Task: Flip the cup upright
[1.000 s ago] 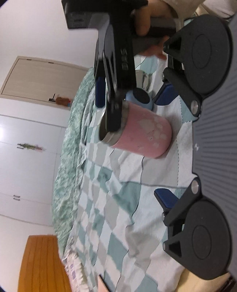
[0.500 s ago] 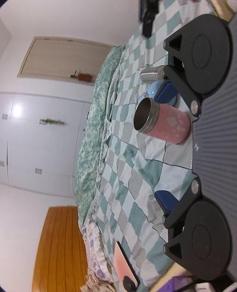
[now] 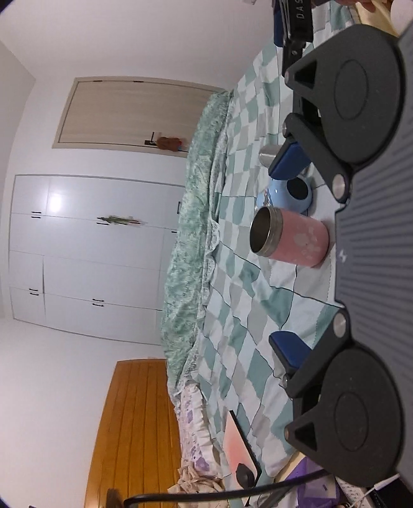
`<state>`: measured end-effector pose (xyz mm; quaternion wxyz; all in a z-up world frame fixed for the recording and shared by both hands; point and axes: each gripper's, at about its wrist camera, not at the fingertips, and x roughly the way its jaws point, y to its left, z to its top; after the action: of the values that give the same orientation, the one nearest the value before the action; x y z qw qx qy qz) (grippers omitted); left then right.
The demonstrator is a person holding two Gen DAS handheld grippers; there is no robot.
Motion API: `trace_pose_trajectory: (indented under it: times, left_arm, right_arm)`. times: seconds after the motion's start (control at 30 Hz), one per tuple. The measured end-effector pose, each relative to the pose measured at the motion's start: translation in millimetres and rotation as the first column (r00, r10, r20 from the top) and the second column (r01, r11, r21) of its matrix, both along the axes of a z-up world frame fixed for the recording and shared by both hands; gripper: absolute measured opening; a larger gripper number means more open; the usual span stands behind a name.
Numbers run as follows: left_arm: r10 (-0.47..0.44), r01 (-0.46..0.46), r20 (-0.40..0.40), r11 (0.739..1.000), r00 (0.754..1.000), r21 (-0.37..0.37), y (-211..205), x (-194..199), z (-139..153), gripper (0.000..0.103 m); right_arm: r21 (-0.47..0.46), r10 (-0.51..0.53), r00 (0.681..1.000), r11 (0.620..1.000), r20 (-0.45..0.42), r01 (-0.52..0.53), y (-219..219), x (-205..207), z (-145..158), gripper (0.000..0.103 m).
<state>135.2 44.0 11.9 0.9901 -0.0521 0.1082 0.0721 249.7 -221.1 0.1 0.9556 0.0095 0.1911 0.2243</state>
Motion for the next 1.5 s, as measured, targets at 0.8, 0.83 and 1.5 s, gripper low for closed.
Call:
trace_pose_trajectory:
  times: [0.8,0.83,1.5]
  left_arm:
    - [-0.033,0.000,0.174,0.982,0.984,0.187,-66,-169,-46,0.103]
    - [-0.042,0.014,0.159,0.985,0.986,0.174,-67,-168,-45,0.103]
    - [-0.032,0.023,0.087,0.995,0.996,0.099,-60,-159,-43,0.103]
  right_arm:
    - [0.114,-0.016,0.979,0.993,0.205,-0.008,-28,-231,-31,0.103]
    - [0.122,-0.004,0.980,0.992,0.197,-0.020,-28,-233,-33,0.103]
    - [0.128,0.019,0.986,0.991,0.166,-0.041,-25,-231,-34,0.103]
